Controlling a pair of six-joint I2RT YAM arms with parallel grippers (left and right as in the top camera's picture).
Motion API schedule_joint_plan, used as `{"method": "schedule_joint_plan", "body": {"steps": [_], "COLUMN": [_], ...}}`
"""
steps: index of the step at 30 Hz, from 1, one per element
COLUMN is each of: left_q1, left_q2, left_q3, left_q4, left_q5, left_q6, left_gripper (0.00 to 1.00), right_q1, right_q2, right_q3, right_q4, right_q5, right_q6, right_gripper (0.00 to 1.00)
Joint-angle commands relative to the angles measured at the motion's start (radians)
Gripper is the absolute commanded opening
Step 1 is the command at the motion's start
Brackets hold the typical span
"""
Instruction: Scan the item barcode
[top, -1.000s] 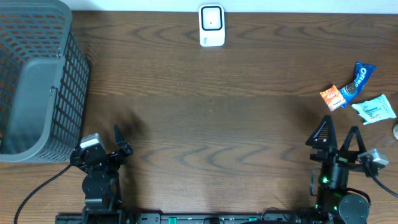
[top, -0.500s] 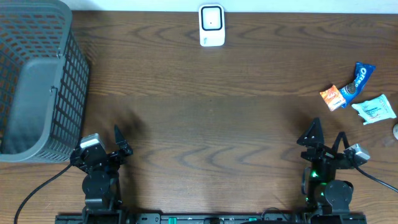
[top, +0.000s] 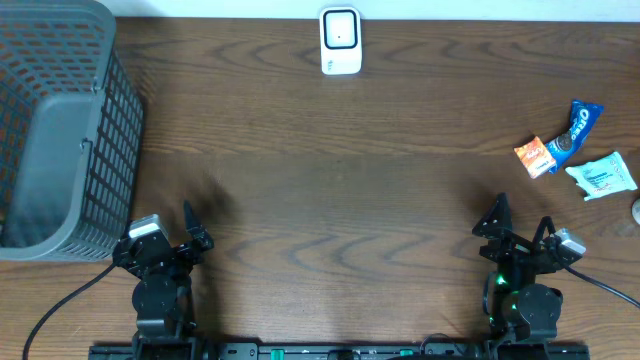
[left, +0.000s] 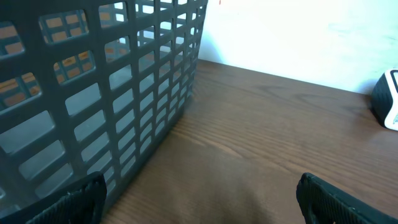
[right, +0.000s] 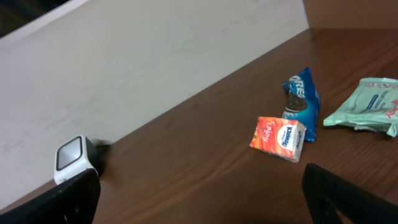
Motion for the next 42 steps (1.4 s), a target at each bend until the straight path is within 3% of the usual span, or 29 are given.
{"method": "schedule_joint_plan", "body": {"steps": [1, 7, 18, 42], "left_q1": [-0.004, -0.004, -0.004, -0.004], "left_q2": [-0.002, -0.002, -0.002, -0.002], "left_q3": [-0.029, -0.029, -0.029, -0.029], "left_q4": [-0.010, -0.010, -0.010, -0.010], "left_q5": [-0.008, -0.008, -0.009, -0.008], "left_q6": [0.006, 0.006, 0.006, 0.006], "left_gripper": [0.98, 0.98, 0.98, 0.98], "right_q1": [0.010, 0.010, 0.010, 0.009], "right_q2": [-0.010, -0.010, -0.010, -0.009], "right_q3": [-0.002, -0.002, -0.002, -0.002], "right_q4": [-0.005, -0.005, -0.016, -0.016], "right_q5": [-0.008, -0.020, -0.142, -0.144], "right_q6": [-0.030, -0.040, -0.496, -0.486], "right_gripper": [0.99, 0.99, 0.99, 0.99]}}
